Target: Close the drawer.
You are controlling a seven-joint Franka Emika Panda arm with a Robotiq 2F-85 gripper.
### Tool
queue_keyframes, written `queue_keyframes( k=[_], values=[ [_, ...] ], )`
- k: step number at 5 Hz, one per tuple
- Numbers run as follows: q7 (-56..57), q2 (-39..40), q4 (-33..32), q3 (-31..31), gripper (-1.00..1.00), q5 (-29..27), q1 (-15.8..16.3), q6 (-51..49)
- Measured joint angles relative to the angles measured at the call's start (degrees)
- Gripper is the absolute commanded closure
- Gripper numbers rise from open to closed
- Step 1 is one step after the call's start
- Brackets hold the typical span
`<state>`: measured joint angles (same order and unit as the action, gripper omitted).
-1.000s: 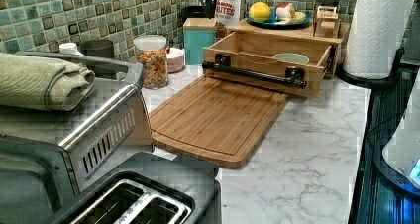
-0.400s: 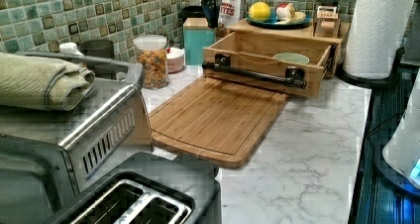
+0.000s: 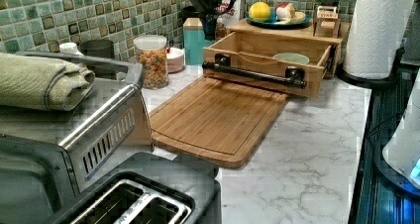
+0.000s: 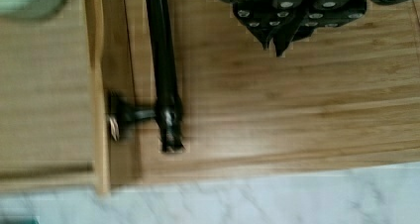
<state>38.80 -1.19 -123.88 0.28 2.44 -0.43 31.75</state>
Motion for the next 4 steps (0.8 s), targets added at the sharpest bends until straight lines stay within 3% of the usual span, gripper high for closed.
queue_keyframes(
  k=[2,3,4],
  values=[
    [4.0,1.1,-3.5,2.7,1.00,4.6,0.2,6.1],
    [-1.2,2.5,-5.6,3.0,1.00,10.4,0.6,13.3],
    [-7.7,3.7,-6.9,3.1,1.00,11.2,1.4,11.8]
  ],
)
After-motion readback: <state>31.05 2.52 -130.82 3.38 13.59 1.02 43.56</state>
